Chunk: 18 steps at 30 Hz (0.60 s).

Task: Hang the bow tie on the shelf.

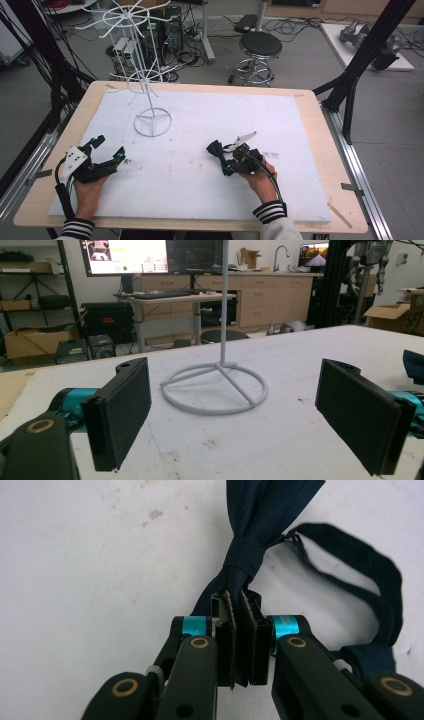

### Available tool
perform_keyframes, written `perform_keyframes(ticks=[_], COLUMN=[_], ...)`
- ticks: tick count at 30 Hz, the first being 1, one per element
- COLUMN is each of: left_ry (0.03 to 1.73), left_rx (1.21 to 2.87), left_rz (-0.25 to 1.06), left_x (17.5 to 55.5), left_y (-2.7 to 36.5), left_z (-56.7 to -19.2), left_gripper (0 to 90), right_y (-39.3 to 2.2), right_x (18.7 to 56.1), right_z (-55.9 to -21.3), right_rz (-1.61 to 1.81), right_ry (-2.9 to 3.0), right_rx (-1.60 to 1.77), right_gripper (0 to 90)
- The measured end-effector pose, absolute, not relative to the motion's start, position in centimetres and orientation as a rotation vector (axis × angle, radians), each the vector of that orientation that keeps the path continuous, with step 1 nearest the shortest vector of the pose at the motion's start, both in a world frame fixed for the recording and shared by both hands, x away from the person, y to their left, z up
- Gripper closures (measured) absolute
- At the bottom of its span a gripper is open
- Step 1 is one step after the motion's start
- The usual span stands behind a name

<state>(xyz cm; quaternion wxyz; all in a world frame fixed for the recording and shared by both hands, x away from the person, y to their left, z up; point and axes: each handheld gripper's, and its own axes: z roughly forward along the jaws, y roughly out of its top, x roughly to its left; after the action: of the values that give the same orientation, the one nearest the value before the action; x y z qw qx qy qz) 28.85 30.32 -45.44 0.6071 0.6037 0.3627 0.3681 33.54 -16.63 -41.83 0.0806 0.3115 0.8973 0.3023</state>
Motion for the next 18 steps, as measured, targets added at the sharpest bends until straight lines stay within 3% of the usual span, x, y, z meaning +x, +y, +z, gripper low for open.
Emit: perform_keyframes(ticks=[18], left_ry=[0.838], left_rx=[1.395], left_rz=[0.849], left_x=[28.8], left_y=[30.3], left_z=[-45.4], left_gripper=[15.1], right_y=[-16.4], right_x=[32.9], right_z=[-39.5], right_rz=[1.235], right_ry=[2.463], right_rx=[0.842], right_gripper=[85.9])
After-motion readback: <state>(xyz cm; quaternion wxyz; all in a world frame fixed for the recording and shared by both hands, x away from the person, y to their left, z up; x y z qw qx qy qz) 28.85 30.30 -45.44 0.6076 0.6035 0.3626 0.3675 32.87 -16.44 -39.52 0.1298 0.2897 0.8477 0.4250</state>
